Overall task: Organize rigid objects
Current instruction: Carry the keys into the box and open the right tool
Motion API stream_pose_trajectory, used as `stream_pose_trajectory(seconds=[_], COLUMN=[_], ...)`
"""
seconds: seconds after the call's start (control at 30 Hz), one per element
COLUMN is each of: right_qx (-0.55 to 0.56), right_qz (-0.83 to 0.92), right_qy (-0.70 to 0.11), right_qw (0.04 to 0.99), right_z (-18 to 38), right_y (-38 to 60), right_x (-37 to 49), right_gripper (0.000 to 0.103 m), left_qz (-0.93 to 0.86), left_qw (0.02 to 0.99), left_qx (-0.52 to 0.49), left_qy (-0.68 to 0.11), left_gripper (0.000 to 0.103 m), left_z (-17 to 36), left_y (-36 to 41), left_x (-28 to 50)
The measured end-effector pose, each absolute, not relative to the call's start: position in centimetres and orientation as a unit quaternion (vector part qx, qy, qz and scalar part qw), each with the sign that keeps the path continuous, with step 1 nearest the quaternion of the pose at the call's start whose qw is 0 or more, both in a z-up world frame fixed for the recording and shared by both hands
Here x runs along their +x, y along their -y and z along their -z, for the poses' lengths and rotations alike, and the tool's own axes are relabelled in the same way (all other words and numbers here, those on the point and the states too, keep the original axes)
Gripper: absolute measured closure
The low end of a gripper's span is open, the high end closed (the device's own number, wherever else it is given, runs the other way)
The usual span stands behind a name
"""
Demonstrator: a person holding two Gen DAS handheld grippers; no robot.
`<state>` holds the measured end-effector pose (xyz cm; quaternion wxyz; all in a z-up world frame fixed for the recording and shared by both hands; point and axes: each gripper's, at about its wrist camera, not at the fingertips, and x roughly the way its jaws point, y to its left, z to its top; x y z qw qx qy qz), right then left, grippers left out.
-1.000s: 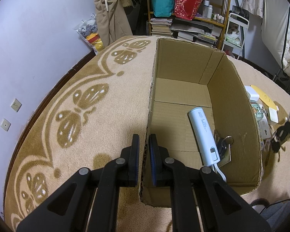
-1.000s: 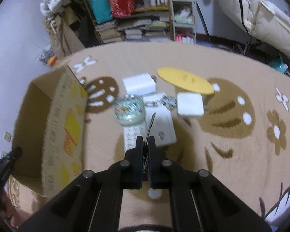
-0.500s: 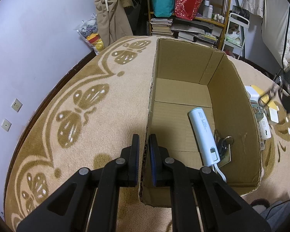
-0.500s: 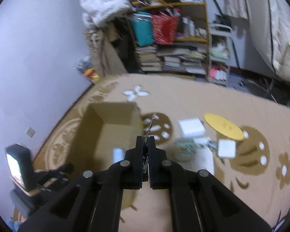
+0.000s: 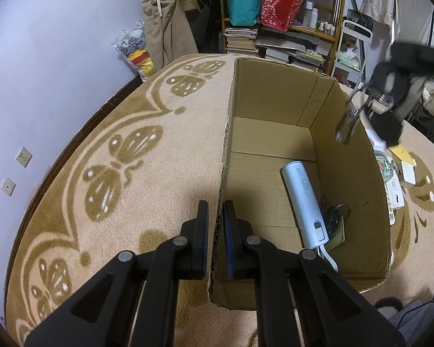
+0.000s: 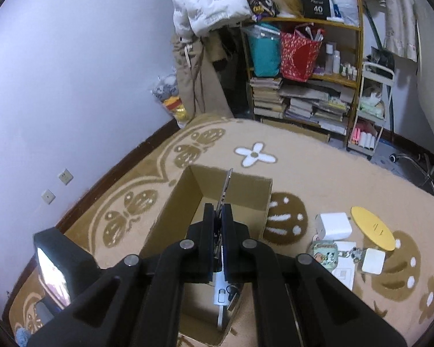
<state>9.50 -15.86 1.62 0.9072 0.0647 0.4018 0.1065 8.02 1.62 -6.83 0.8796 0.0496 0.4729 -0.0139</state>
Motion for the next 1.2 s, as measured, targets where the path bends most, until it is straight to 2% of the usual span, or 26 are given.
stream_pose_trajectory(seconds=[0.5, 0.87, 1.07, 1.13, 1.2], right_qx=[0.064, 0.070, 0.067, 0.063, 0.062], right_qz=[-0.103, -0.101, -0.100, -0.098, -0.095], right_qy=[-0.468, -0.455, -0.449, -0.445, -0.439], right_qw=[0.876, 0.882, 0.885, 0.888, 0.891], right_z=[5.4, 4.4, 3.3, 2.9, 2.4], right_y=[14.9, 15.8, 16.9, 17.3, 17.8], right_x=[9.9, 9.9, 10.2, 10.3, 10.5], right_gripper=[0.097, 0.096, 0.083, 0.062, 0.050], left_qz=[0.014, 0.014, 0.014, 0.014, 0.014], left_qw=[0.880, 0.880, 0.880, 0.880, 0.880], left_qx=[0.050, 0.050, 0.050, 0.050, 0.050], left_qy=[-0.472, -0.472, -0.471, -0.471, -0.471], left_gripper=[0.093, 0.093, 0.093, 0.093, 0.093], left_z=[6.8, 6.6, 6.7, 6.7, 6.7], left_y=[-1.6, -1.4, -1.4, -1.4, -1.4], left_x=[8.0, 8.0, 8.0, 8.0, 8.0])
